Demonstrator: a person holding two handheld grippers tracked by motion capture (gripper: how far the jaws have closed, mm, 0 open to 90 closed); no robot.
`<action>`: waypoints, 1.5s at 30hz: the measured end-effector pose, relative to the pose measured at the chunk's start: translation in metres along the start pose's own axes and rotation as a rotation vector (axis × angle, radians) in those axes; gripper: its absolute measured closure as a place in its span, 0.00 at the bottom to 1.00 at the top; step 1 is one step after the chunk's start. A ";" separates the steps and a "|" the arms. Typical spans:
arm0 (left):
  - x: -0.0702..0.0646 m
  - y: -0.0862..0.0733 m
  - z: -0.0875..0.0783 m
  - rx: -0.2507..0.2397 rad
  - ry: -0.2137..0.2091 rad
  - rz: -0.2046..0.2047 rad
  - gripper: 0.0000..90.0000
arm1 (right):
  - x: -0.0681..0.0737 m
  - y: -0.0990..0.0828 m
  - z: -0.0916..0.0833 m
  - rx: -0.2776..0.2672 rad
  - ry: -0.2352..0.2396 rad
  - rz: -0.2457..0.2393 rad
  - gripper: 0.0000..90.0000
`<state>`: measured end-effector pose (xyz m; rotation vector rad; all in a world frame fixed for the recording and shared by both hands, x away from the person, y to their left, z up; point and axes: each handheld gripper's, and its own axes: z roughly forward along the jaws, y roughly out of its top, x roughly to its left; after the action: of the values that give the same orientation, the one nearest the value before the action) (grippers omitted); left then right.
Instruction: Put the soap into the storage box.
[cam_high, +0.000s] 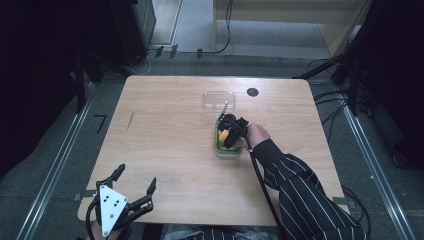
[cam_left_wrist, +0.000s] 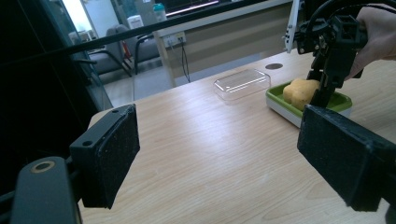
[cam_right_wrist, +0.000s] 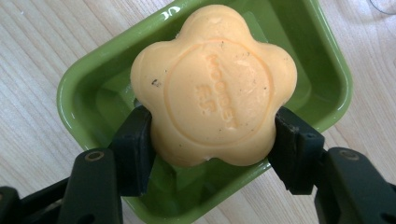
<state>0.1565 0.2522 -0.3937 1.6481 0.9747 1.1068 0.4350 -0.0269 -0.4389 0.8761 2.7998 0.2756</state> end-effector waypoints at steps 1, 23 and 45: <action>0.000 0.000 0.000 0.000 0.000 0.000 0.14 | 0.000 0.000 0.000 0.000 -0.001 0.002 0.44; 0.000 0.000 0.002 -0.001 0.000 0.001 0.14 | -0.001 0.000 0.004 -0.003 -0.010 -0.015 0.41; 0.000 0.000 0.000 -0.014 -0.001 -0.002 0.14 | 0.004 -0.017 -0.028 -0.035 0.026 0.023 0.08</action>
<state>0.1565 0.2517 -0.3935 1.6358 0.9656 1.1090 0.4160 -0.0416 -0.4161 0.9031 2.8012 0.3401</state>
